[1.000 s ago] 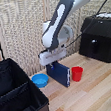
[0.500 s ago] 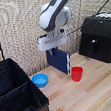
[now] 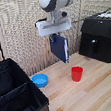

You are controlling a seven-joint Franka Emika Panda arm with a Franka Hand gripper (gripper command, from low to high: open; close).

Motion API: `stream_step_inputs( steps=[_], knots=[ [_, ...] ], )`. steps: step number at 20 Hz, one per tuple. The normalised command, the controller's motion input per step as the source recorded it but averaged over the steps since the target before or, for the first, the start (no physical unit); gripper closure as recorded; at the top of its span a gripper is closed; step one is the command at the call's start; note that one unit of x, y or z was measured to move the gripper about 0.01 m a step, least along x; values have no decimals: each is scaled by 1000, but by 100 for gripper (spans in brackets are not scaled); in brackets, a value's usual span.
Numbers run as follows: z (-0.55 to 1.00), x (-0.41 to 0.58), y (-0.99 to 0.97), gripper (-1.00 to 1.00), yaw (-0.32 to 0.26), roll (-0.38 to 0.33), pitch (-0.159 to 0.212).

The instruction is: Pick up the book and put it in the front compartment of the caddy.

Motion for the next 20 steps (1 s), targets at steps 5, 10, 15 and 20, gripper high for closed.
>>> stream_step_inputs(
  steps=[5, 10, 15, 20],
  knots=[
    [707, -70, 38, 100, -313, 0, -18],
    [426, -41, 355, 100, -258, 0, -23],
    [303, -13, 649, 100, -149, -7, 0],
    [331, -166, 747, 100, -48, -3, 17]
  ],
)
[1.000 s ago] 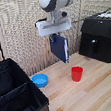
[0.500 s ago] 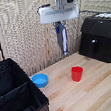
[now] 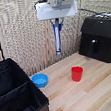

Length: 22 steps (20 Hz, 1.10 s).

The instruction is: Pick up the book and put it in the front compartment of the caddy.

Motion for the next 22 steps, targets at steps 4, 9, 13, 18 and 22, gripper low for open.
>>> stream_step_inputs(
  steps=[4, 9, 13, 18, 22],
  knots=[
    [486, -267, 787, 100, -13, -1, 0],
    [484, -184, 770, 100, -39, -1, 0],
    [449, 0, 716, 100, -126, -5, 0],
    [313, 0, 713, 100, -133, -6, 0],
    [196, 0, 722, 100, -119, -17, 14]
  ],
)
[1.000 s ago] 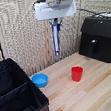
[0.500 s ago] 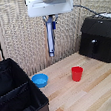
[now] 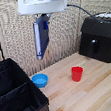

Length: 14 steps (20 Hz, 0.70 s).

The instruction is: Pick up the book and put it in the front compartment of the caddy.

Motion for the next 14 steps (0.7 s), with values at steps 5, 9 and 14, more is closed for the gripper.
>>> stream_step_inputs(
  steps=[5, 9, 14],
  knots=[
    [173, -18, 730, 100, -111, -24, 22],
    [176, -29, 729, 100, -106, -19, 25],
    [165, -32, 723, 100, -105, -17, 32]
  ],
)
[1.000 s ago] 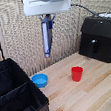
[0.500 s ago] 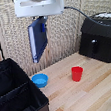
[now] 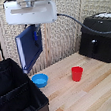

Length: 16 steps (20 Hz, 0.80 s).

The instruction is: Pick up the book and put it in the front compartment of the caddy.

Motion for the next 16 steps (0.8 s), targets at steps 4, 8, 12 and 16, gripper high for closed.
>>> stream_step_inputs(
  steps=[4, 8, 12, 16],
  knots=[
    [144, -38, 724, 100, -102, -19, 43],
    [121, -29, 700, 100, -118, -16, 39],
    [34, -34, 624, 100, -154, -1, 40],
    [9, -44, 611, 100, -156, 0, 46]
  ],
)
